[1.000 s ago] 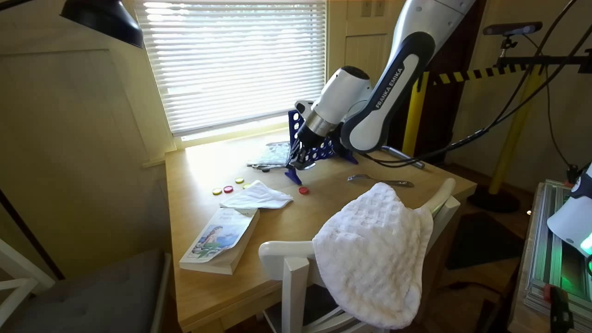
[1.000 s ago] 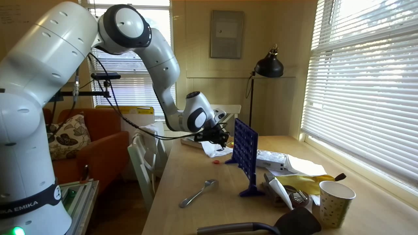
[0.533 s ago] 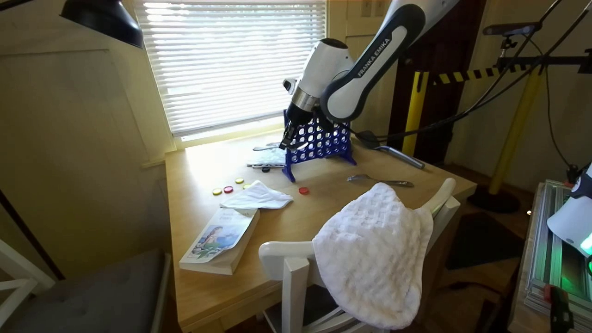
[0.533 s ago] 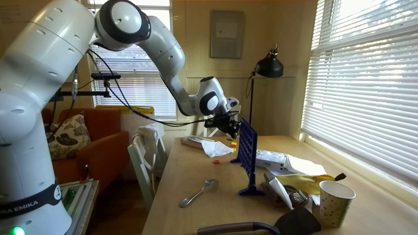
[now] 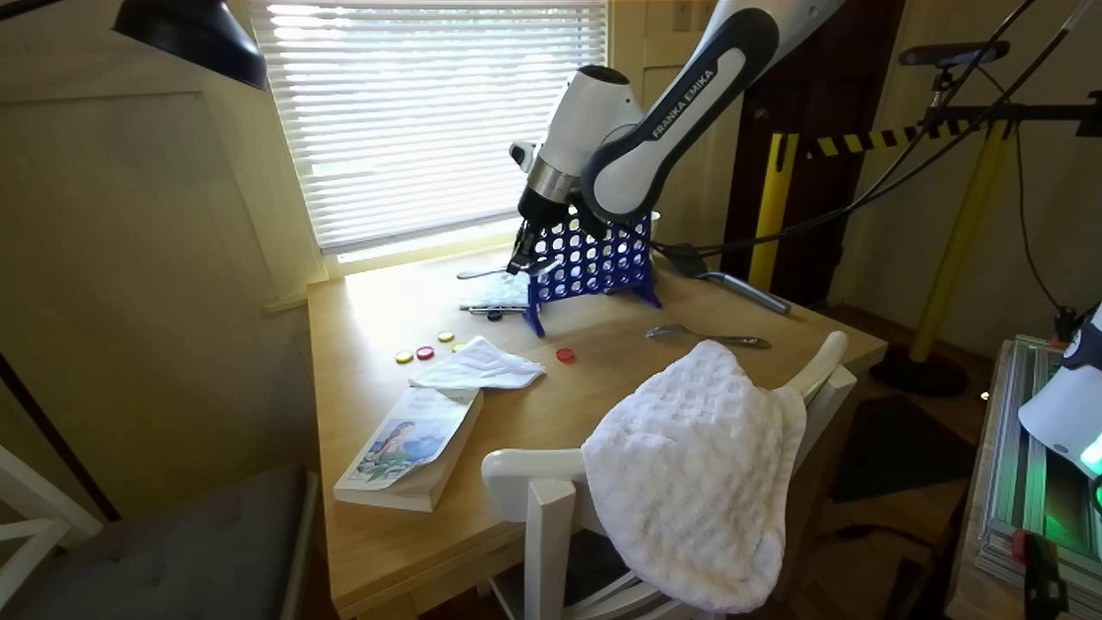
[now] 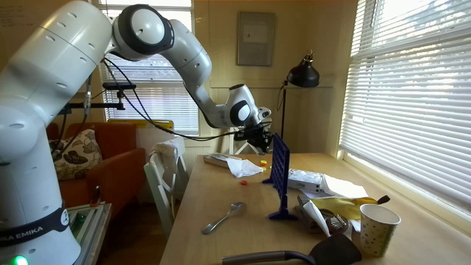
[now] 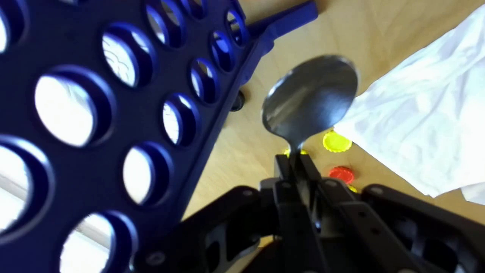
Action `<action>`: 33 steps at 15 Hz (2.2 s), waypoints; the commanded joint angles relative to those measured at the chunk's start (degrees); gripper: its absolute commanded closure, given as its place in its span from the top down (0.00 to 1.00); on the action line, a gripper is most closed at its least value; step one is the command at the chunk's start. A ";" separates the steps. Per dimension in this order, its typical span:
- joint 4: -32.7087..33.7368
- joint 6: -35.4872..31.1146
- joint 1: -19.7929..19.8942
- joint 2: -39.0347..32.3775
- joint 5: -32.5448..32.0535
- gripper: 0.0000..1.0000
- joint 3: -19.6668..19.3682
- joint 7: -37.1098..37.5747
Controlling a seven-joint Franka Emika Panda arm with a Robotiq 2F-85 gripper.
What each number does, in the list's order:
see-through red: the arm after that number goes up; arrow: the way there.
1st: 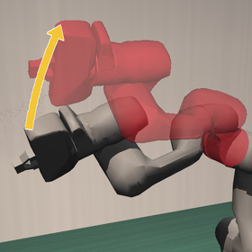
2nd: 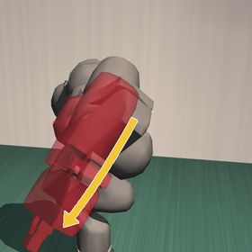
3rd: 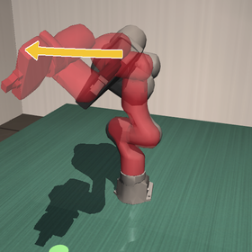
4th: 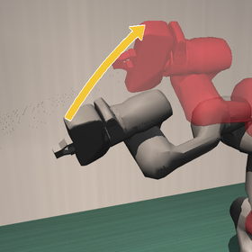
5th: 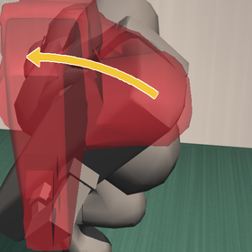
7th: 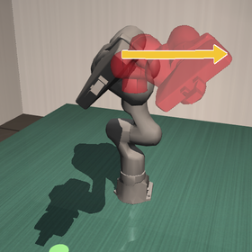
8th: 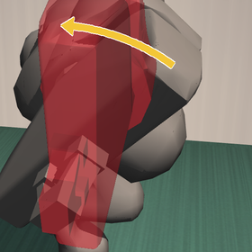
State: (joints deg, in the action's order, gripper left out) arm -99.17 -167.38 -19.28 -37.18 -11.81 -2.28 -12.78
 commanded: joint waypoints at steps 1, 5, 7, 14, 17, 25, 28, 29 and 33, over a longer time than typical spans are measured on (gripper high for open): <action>14.35 12.61 2.62 -5.79 -3.18 0.02 5.06 -5.60; 26.49 20.90 1.55 -12.06 -5.26 0.02 6.83 -10.03; 31.93 27.82 1.94 -15.27 -5.19 0.02 8.43 -14.42; 34.84 31.14 3.18 -17.34 -3.06 0.08 10.63 -19.08; 34.80 34.25 2.55 -17.32 -3.63 0.02 9.84 -18.93; 44.61 51.49 -1.33 -22.99 -7.29 0.02 7.19 -17.07; 47.63 49.26 -2.29 -24.75 -8.47 0.02 6.06 -15.28; 48.86 50.55 -2.48 -25.26 -8.26 0.02 5.84 -14.69; 51.79 57.51 -3.10 -26.47 -7.40 0.02 6.33 -16.19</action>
State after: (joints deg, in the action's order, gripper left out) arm -52.74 -114.19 -21.43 -60.82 -18.39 4.14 -28.64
